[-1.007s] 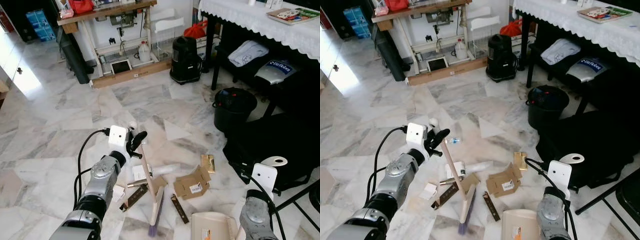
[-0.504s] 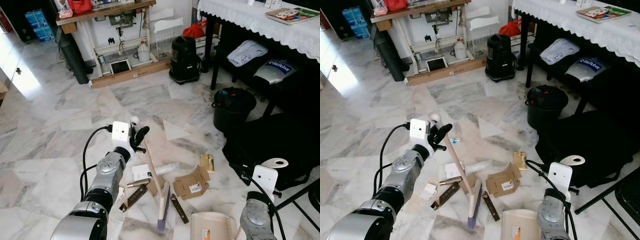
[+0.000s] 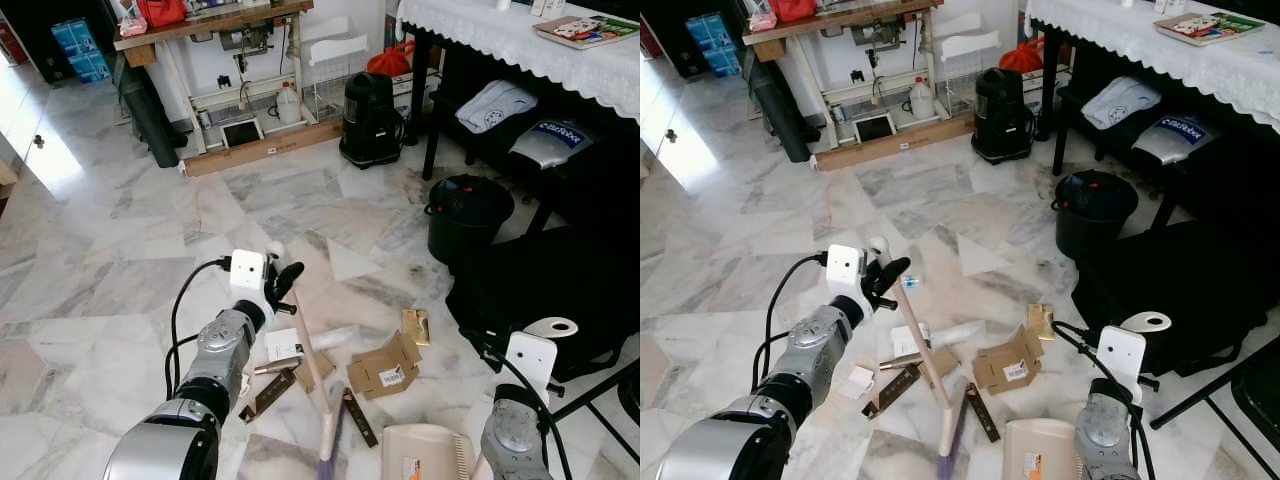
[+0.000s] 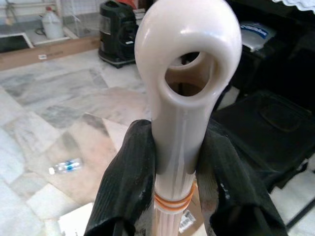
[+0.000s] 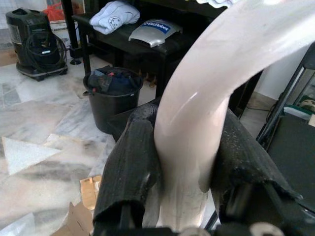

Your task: Sweep floor

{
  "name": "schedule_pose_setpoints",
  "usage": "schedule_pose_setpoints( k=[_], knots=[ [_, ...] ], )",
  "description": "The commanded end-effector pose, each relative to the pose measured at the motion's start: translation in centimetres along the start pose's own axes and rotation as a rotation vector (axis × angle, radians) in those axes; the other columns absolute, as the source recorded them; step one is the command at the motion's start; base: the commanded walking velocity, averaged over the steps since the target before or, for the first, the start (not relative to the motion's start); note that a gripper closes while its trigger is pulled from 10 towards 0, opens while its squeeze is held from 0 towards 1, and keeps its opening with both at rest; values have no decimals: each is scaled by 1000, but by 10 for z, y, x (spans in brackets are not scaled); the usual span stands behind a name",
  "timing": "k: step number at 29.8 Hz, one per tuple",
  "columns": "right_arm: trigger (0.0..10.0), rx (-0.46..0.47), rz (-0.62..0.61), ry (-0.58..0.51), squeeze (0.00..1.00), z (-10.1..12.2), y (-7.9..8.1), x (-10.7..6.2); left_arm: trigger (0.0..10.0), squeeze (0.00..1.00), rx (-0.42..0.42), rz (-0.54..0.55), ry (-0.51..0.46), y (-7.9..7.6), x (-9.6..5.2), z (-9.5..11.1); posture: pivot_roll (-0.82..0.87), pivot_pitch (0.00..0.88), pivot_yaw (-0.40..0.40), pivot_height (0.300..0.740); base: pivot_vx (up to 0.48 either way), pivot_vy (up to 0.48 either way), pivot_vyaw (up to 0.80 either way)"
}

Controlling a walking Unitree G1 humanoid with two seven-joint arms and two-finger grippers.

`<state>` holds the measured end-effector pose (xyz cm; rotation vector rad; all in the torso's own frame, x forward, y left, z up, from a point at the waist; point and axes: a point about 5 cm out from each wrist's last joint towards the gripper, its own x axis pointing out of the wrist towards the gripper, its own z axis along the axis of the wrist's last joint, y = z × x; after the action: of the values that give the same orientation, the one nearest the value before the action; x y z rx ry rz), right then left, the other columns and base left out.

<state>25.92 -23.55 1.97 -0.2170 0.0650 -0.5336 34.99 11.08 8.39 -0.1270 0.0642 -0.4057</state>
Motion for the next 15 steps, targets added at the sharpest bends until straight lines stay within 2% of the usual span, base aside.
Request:
schedule_pose_setpoints(
  k=[1, 15],
  knots=[
    [10000, -11, 13, 12, 0, -3, 2, -3, 10000, 0, -28, 7, 6, 3, -1, -1, -171, 13, 102, 740, 0, 0, 0],
    [10000, -1, 19, 16, 0, -2, 7, -5, 10000, 0, -87, -74, 62, 4, -5, -8, -180, 0, 128, 740, 0, 0, 0]
  ],
)
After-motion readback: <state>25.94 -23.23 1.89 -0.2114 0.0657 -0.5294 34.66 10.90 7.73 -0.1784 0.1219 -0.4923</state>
